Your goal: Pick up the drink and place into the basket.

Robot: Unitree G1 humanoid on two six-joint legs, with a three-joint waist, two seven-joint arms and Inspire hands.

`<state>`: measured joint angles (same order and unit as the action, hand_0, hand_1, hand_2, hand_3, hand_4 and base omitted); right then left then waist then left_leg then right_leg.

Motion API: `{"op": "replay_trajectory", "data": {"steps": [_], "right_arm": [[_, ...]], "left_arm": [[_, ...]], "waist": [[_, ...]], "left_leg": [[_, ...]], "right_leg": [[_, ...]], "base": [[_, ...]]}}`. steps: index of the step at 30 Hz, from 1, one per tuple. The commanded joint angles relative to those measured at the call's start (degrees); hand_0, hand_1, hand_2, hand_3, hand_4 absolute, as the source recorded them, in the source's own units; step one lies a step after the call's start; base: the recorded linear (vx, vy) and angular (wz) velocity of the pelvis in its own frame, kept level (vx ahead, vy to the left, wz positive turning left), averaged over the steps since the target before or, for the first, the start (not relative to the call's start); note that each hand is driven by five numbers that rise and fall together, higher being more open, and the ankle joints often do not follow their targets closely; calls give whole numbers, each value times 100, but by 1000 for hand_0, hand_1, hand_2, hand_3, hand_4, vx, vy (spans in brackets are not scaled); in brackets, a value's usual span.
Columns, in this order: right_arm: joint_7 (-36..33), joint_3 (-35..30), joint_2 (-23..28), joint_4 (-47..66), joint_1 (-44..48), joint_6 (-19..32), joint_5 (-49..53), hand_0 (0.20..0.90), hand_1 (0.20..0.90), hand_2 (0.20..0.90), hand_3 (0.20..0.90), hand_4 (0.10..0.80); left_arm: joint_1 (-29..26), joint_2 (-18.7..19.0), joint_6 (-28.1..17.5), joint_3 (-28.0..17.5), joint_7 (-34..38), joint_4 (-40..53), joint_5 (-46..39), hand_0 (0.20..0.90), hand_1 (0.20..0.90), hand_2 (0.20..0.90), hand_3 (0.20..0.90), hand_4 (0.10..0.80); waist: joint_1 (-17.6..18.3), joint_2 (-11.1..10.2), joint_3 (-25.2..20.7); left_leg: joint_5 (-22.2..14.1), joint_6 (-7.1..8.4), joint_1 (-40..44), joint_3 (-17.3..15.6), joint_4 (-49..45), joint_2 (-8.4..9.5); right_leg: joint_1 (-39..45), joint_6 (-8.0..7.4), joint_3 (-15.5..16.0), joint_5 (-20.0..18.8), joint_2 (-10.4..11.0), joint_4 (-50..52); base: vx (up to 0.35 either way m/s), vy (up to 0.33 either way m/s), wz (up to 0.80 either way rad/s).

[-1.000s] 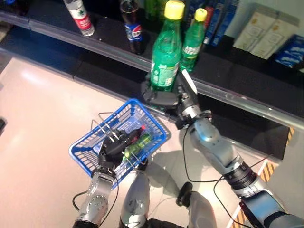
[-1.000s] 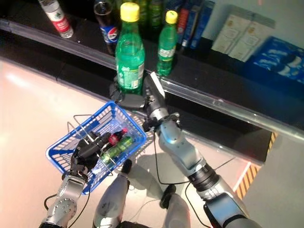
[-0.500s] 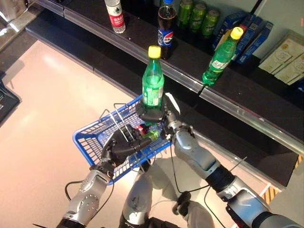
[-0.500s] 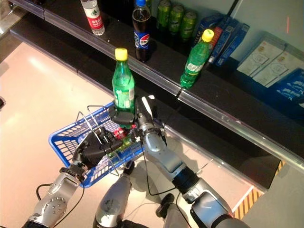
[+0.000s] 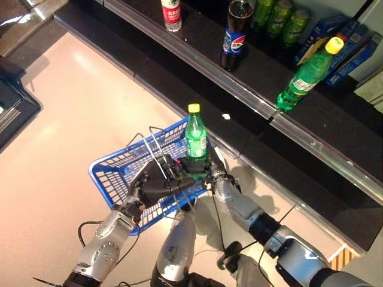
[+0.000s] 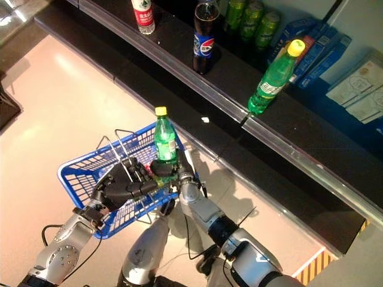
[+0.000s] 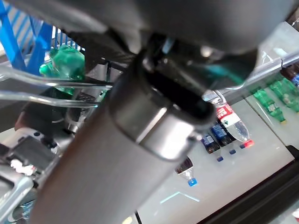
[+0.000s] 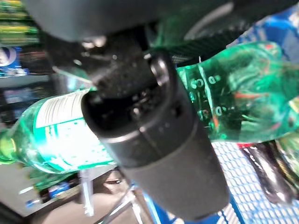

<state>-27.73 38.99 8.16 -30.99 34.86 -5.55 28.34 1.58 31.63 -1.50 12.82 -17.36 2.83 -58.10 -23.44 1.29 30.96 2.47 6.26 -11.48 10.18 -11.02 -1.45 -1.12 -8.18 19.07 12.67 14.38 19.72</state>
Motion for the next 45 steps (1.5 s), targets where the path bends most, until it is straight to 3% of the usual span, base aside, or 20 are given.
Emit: {"op": "replay_trajectory", "data": {"steps": [1, 9, 12, 13, 18, 20, 28, 35, 36, 37, 39, 40, 41, 42, 45], "right_arm": [[-10, -15, -771, 276, 739, 1090, 131, 300, 300, 300, 200, 100], [580, 65, -1122, -457, 715, 1053, 1356, 300, 300, 300, 200, 100], [1289, 99, -1272, -572, 597, 962, 2428, 300, 300, 300, 200, 100], [1849, 86, -1318, -720, 577, 797, 2783, 300, 300, 300, 200, 100], [3066, 341, -1349, -796, 438, 263, 3815, 300, 300, 300, 200, 100], [3449, 356, -1342, -903, 445, 31, 3769, 300, 300, 300, 200, 100], [3748, 586, -1324, -1041, 541, -349, 3893, 300, 300, 300, 200, 100], [3853, 56, -1213, -1736, 864, -509, 4645, 300, 300, 300, 200, 100], [3717, -177, -1178, -1970, 977, -414, 4904, 368, 368, 368, 280, 180], [3633, -321, -1159, -2103, 1060, -335, 4993, 535, 535, 535, 475, 375], [3583, -486, -1141, -2255, 1166, -272, 5158, 542, 542, 542, 483, 383], [3626, -666, -1098, -2422, 1284, -264, 5329, 580, 580, 580, 527, 427], [3487, -838, -1075, -2557, 1410, -160, 5462, 869, 869, 869, 864, 764], [3332, -936, -1060, -2619, 1490, -106, 5497, 900, 900, 900, 900, 800], [3169, -1077, -1042, -2769, 1632, 20, 5602, 900, 900, 900, 900, 800]], "left_arm": [[-1297, -272, -1059, -237, -1429, 2267, -194, 300, 300, 300, 200, 100], [-1453, -326, -873, -250, -1486, 2379, -277, 300, 300, 300, 200, 100], [-1441, -323, -839, -251, -1555, 2410, -297, 300, 300, 300, 200, 100], [-1436, -303, -843, -245, -1618, 2403, -323, 300, 300, 300, 200, 100], [-1467, -216, -911, -105, -1779, 2347, -331, 300, 300, 300, 200, 100], [-1465, -204, -848, -46, -1873, 2384, -460, 300, 300, 300, 200, 100], [-1582, -184, -997, 216, -1799, 2420, -454, 300, 300, 300, 200, 100], [-1645, -78, -1133, 134, -1712, 2389, -512, 300, 300, 300, 200, 100], [-1651, -44, -1100, 65, -1735, 2380, -575, 300, 300, 300, 200, 100], [-1669, -23, -1062, 31, -1720, 2389, -613, 300, 300, 300, 200, 100], [-1703, -8, -1014, 3, -1714, 2383, -649, 300, 300, 300, 200, 100], [-1708, -12, -957, -43, -1731, 2384, -679, 300, 300, 300, 200, 100], [-1723, -9, -906, -92, -1771, 2364, -713, 300, 300, 300, 200, 100], [-1736, -13, -879, -111, -1786, 2347, -739, 300, 300, 300, 200, 100], [-1757, -19, -834, -126, -1795, 2373, -741, 300, 300, 300, 200, 100]], "waist": [[87, 79, -876], [-41, 132, -671], [-76, 117, -616], [-104, 115, -579], [-119, 111, -498], [-109, 124, -471], [-68, 150, -393], [-81, 272, -289], [-95, 300, -266], [-105, 313, -262], [-123, 320, -247], [-142, 338, -240], [-165, 353, -226], [-171, 361, -219], [-196, 375, -199]], "left_leg": [[-127, -123, -337, 185, -598, 125], [-114, -139, -476, 276, -633, 220], [-93, -146, -493, 294, -616, 227], [-117, -150, -488, 296, -628, 230], [-53, -180, -566, 280, -595, 217], [-43, -199, -601, 266, -598, 221], [-7, -235, -670, 219, -626, 212], [22, -263, -759, 223, -654, 248], [23, -270, -769, 227, -655, 257], [19, -275, -781, 227, -663, 266], [16, -279, -786, 235, -664, 277], [11, -280, -789, 243, -669, 283], [4, -284, -795, 255, -675, 298], [1, -288, -798, 260, -677, 304], [-4, -298, -808, 262, -677, 314]], "right_leg": [[223, 289, 88, -960, 98, -670], [77, 293, 193, -998, 156, -566], [38, 294, 213, -1011, 158, -539], [29, 295, 212, -992, 161, -510], [-96, 272, 225, -1015, 165, -451], [-171, 280, 223, -1010, 168, -408], [-364, 279, 178, -1041, 207, -276], [-561, 276, 194, -1065, 288, -103], [-585, 284, 210, -1068, 309, -76], [-606, 284, 214, -1068, 322, -51], [-620, 286, 230, -1073, 337, -31], [-630, 287, 249, -1080, 357, -9], [-640, 288, 268, -1081, 374, 12], [-649, 291, 274, -1085, 383, 26], [-676, 291, 288, -1093, 406, 49]], "base": [[-1, -8, 14], [2, -12, 13], [4, -11, 2], [0, 0, 0], [0, 0, 0], [0, 0, 0], [0, 2, 0], [-2, 14, 0], [0, 26, 4], [7, 22, 7], [10, 5, 8], [11, 5, 7], [16, 8, 6], [11, 9, 3], [0, 0, 0]]}}
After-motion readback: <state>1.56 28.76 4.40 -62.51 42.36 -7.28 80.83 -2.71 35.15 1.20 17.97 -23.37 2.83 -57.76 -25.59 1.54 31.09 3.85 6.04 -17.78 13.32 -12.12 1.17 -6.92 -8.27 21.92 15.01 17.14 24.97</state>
